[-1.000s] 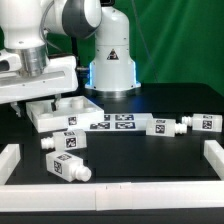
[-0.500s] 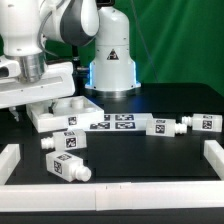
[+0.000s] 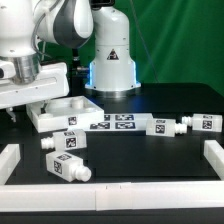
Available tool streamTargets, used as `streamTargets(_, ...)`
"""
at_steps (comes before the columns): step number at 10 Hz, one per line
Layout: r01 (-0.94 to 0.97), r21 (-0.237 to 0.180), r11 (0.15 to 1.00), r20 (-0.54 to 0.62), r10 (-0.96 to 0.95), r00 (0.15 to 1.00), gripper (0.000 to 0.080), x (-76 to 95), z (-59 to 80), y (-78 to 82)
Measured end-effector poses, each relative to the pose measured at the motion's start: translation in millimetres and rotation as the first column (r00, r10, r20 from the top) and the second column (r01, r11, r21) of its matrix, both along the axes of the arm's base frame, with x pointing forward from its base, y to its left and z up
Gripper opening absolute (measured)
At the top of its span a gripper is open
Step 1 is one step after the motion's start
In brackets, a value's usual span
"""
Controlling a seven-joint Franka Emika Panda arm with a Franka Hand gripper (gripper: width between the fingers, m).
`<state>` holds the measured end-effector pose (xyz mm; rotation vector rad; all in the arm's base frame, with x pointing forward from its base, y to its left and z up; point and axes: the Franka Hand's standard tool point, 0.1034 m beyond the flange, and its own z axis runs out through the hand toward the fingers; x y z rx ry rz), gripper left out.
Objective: Assemble one leg
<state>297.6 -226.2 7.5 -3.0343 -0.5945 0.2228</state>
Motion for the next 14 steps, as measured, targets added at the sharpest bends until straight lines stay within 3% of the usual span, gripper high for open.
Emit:
streamTargets(2,0.0,0.0,1.0,0.0,0.0,1.0,0.0244,0.1,0.0,0.1)
streamTargets(3,0.0,0.0,1.0,-0.001,0.0,1.0,0.0244,0.0,-0.1,0.2)
streamTargets(4,-0.001,0.0,1.0,0.0,0.001,1.0,0.0073,0.2,0.0,0.2)
streamTargets(7,0.008,-0.003,1.0,0.001,-0.008,1.0,0.0054,2.8,0.1,1.7)
streamTargets(10,0.024,-0.001,1.0,-0.004,-0.024,1.0,0.0054,30.8,6.1,17.4)
streamTargets(12,0.045,0.034,0.998,-0.025,-0.044,0.999,0.0054,38.0,30.4,29.8)
streamTargets(14,0.107,0.055,0.993,-0.011,-0.106,0.994,0.0054,39.4,65.0,47.3)
